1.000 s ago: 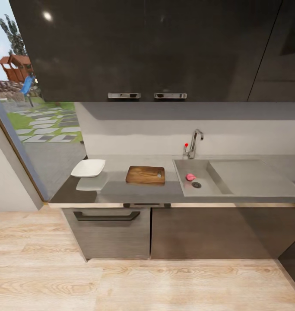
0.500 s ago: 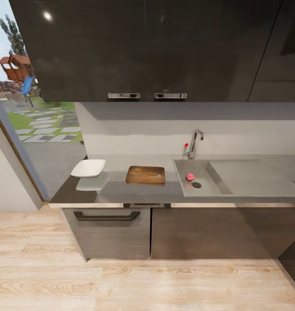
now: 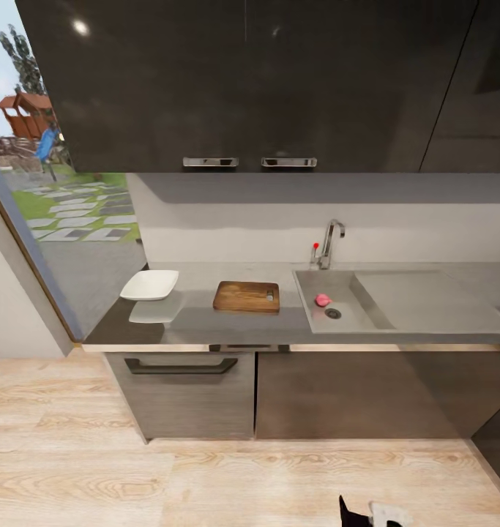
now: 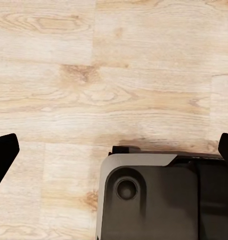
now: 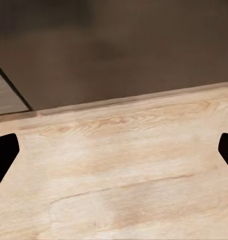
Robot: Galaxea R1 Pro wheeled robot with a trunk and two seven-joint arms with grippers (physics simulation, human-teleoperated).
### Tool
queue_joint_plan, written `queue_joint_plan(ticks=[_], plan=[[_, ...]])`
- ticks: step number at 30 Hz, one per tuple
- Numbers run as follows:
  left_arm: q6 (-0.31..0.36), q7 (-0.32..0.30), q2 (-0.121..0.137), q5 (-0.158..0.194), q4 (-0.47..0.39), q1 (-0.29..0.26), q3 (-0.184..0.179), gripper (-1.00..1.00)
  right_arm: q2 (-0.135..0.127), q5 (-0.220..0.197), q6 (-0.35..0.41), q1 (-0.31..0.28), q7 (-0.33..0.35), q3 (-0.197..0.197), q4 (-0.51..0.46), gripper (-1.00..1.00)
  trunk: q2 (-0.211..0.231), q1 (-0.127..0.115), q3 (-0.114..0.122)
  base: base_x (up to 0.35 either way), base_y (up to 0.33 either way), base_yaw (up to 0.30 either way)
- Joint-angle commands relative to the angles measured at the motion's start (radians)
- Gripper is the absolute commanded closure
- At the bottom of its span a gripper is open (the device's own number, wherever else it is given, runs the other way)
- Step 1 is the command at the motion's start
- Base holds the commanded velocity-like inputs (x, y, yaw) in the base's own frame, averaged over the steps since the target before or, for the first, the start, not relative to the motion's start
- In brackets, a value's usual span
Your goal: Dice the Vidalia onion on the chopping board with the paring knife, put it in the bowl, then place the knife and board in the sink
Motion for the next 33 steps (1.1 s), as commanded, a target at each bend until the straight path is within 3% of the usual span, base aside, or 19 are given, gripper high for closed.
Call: queue_joint_plan(ticks=[1,12,24,29,33], plan=[[-0.001,0.000,0.000,0.004,-0.001,0.000,-0.001,-1.00,0.000,-0.006,-0.004,0.015,-0.001,0.012,-0.029,-1.00,-0.002,0.001,-0.002,0.000,0.000,0.000],[-0.001,0.000,0.000,0.004,-0.002,0.000,0.000,-1.00,-0.013,0.012,-0.003,0.256,-0.001,0.030,-0.284,-1.00,-0.002,0.001,-0.002,0.000,0.000,0.000],[-0.001,0.000,0.002,0.004,-0.004,0.000,0.000,-1.00,-0.011,0.012,-0.003,0.470,-0.002,0.030,-0.460,-1.00,-0.002,0.001,-0.002,0.000,0.000,0.000],[-0.001,0.000,0.002,0.005,-0.003,0.000,0.000,-1.00,-0.010,0.012,-0.003,0.496,-0.001,0.029,-0.480,-1.00,-0.002,0.001,-0.002,0.000,0.000,0.000],[-0.001,0.000,0.002,0.005,-0.003,0.000,-0.001,-1.00,-0.007,0.010,-0.003,0.499,-0.001,0.029,-0.427,-1.00,-0.002,0.001,-0.002,0.000,0.000,0.000]])
